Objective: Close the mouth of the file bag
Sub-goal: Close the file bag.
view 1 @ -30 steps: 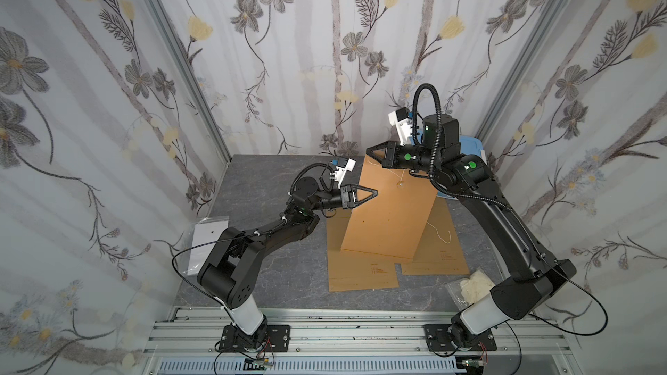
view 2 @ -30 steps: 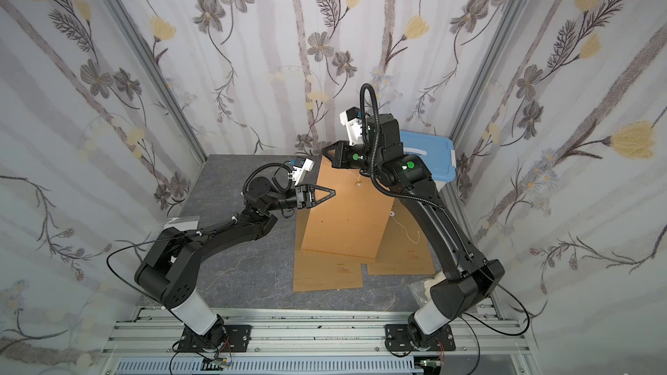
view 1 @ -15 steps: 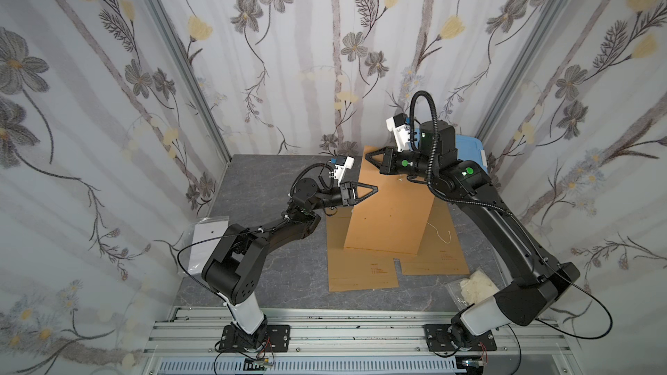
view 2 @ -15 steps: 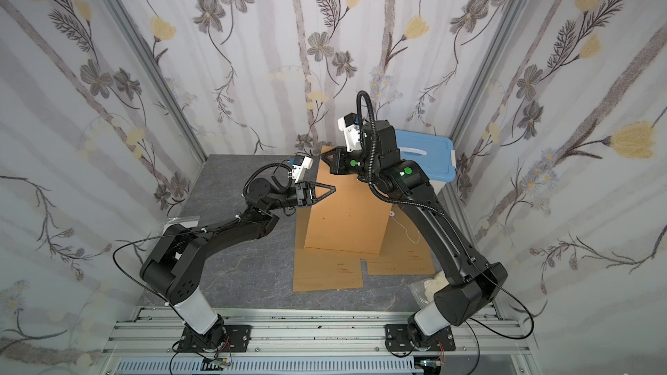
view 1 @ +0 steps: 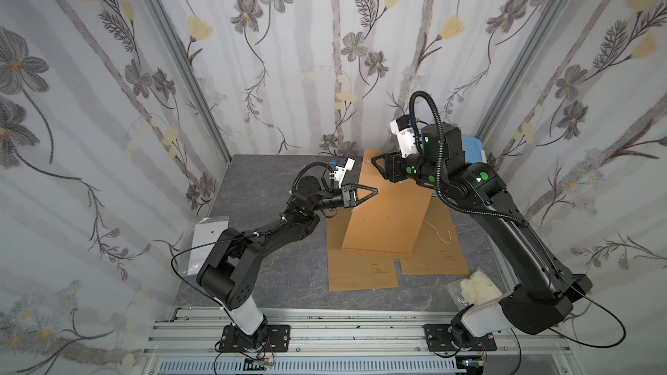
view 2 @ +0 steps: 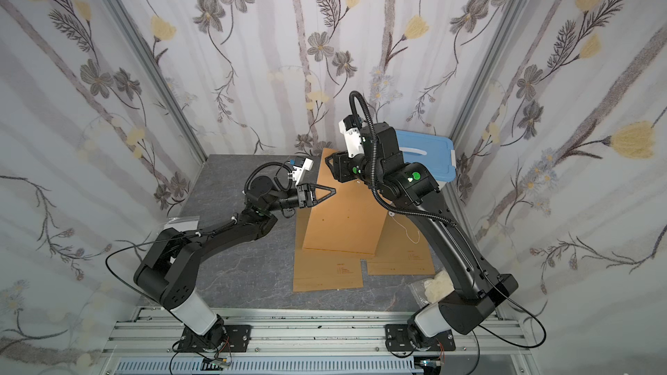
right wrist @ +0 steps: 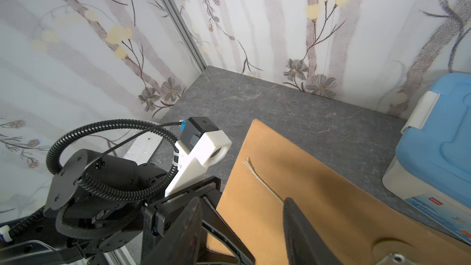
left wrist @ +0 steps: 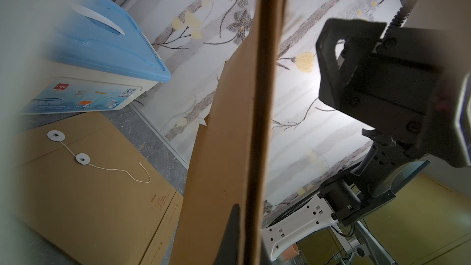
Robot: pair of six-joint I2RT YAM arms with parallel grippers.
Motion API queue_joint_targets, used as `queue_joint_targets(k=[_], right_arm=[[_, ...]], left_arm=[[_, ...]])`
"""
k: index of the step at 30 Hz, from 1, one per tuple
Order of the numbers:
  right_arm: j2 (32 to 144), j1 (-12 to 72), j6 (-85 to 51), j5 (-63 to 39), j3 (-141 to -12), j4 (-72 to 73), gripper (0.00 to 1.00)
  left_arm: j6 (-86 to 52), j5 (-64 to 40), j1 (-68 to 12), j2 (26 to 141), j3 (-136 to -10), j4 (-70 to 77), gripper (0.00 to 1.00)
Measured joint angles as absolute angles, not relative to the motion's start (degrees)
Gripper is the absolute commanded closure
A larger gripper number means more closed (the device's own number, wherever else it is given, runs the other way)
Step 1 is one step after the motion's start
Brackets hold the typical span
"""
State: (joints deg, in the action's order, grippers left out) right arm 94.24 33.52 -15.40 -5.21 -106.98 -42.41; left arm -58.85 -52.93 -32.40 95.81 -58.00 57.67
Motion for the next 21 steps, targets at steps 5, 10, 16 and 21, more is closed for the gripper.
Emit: queue_joint_targets(k=[5,10,16,21], right_arm=[[94.24,33.34,-13.8,-2.52,-105.49,-44.27,0.49],[93.14,32.14,-14.15,-3.53,-101.58,-43.68,0.5],[93.06,30.44,-15.84,-8.71,-99.63,-41.41,0.5],[93.17,29.52,-18.17,-13.85,-97.17,-38.24,0.51]], left_arm=[[-58.65,-52.73,-32.4,95.48,-57.84,57.25,1.0],[-58.67,-52.75,-32.4,95.48,-57.82,57.28,1.0],[-59.2,-52.73,-32.4,95.5,-57.54,57.89,1.0],[-59.66,-52.75,-32.4,95.5,-57.47,58.15,1.0]])
